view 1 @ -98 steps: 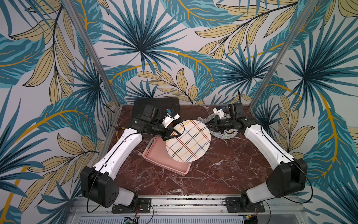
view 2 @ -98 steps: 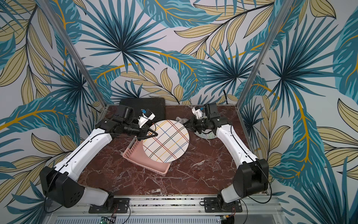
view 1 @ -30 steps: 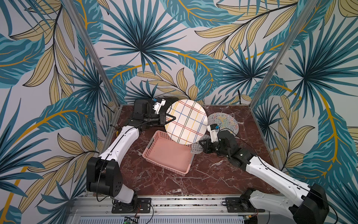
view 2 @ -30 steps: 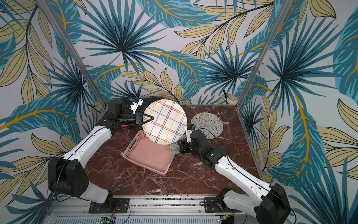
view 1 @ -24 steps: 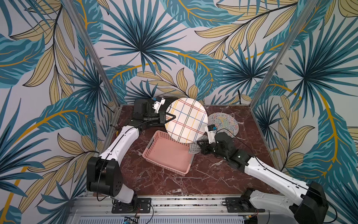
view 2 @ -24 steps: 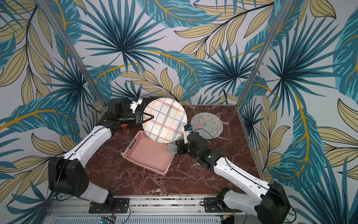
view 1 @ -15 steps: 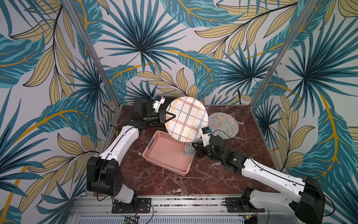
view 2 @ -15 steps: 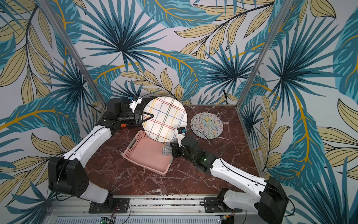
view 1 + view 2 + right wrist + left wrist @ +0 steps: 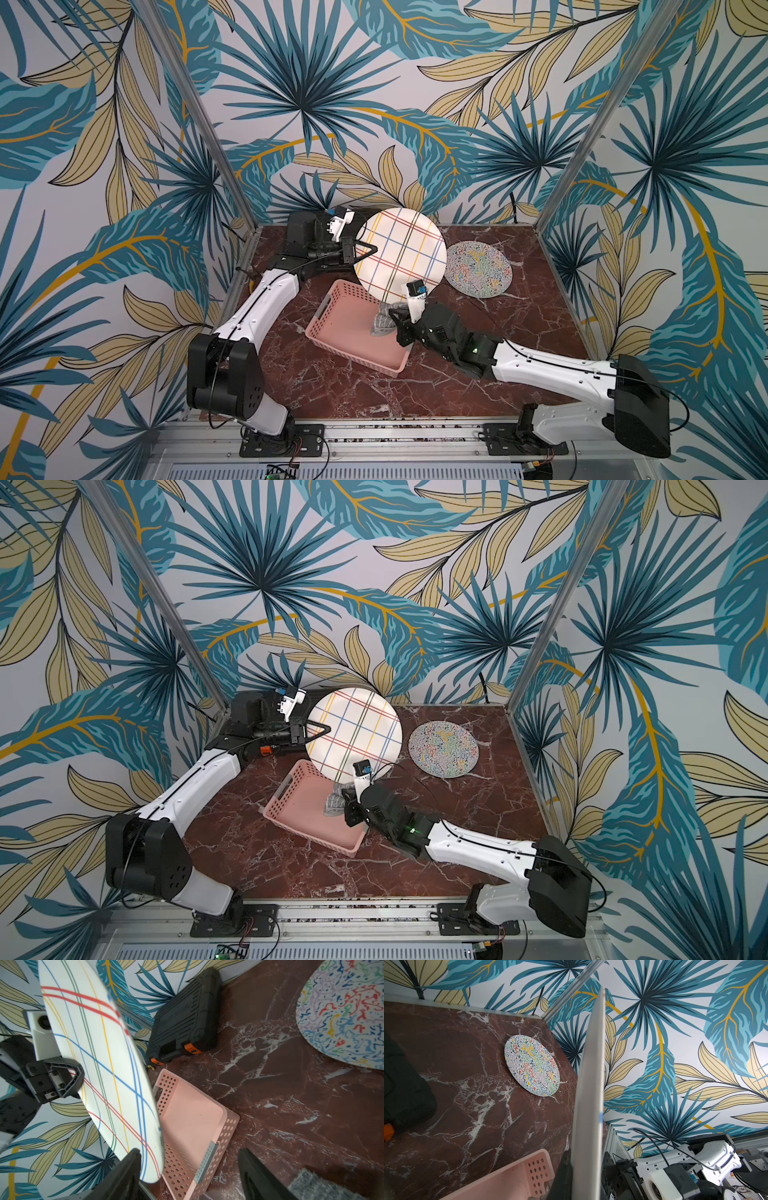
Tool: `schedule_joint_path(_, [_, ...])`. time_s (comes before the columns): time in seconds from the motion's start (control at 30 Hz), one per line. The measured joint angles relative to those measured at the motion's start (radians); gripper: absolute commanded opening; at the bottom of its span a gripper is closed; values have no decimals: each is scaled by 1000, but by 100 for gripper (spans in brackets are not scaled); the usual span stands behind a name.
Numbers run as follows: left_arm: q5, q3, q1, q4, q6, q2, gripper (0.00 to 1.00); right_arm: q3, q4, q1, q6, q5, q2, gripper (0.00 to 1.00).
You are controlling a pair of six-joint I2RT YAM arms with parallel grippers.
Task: Wipe the wet plate dry
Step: Wipe the plate with towel.
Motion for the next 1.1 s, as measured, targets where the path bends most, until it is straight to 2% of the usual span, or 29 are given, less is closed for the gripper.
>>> schedule_joint_path(0.3, [-8,0,0,29,-6,0,0,68,104,29,-26,102,135,0])
schedule_joint_path(0.57, [-19,-2,0,47,-26,0,0,133,146,50,-55,153,192,0])
schedule_joint_path(0.8, [-9,-2,-3,51,-47,0,0,252,162,64,-100,177,274,0])
schedule_joint_path(1.1, [3,-6,-16,48,-49,0,0,426,195,68,-150,268,393,0])
